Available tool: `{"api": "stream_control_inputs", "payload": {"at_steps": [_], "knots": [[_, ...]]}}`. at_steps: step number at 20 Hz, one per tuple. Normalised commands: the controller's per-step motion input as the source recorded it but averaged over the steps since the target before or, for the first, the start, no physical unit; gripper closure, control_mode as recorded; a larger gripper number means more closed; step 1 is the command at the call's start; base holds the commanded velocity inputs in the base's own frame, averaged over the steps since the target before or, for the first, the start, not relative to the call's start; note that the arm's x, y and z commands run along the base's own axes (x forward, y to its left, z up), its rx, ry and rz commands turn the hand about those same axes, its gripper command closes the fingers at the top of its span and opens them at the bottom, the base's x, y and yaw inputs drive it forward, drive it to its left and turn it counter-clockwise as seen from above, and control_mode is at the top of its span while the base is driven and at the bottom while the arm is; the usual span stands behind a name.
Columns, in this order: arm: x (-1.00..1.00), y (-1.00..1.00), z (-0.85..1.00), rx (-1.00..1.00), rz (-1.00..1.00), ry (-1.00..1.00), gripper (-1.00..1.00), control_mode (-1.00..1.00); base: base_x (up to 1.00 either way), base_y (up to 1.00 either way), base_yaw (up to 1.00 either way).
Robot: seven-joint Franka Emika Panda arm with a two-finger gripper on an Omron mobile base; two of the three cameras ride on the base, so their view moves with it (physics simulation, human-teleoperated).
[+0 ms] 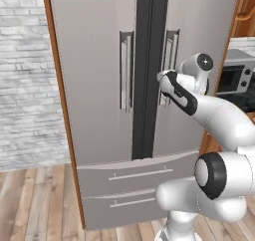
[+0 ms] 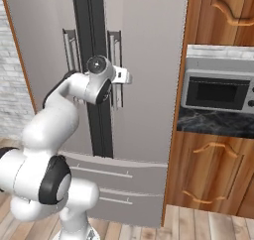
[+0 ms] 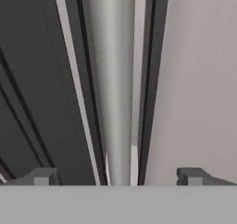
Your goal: Retrieve the sausage and cheese from the fridge and place them on the cutting board on the counter.
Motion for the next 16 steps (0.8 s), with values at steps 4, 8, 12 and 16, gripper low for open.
{"api": "stream_control_inputs", "payload": {"at_steps": [4, 8, 12, 16], "knots": [[0.57, 0.00, -0.02, 0.00, 0.00, 0.01, -1.00, -1.00, 0.00, 0.00, 0.00], [0.57, 0.07, -0.10, 0.00, 0.00, 0.01, -1.00, -1.00, 0.00, 0.00, 0.00], [0.56, 0.08, -0.17, 0.00, 0.00, 0.00, -1.00, -1.00, 0.00, 0.00, 0.00], [0.62, 0.10, -0.14, 0.00, 0.00, 0.02, 1.00, -1.00, 0.00, 0.00, 0.00]]}}
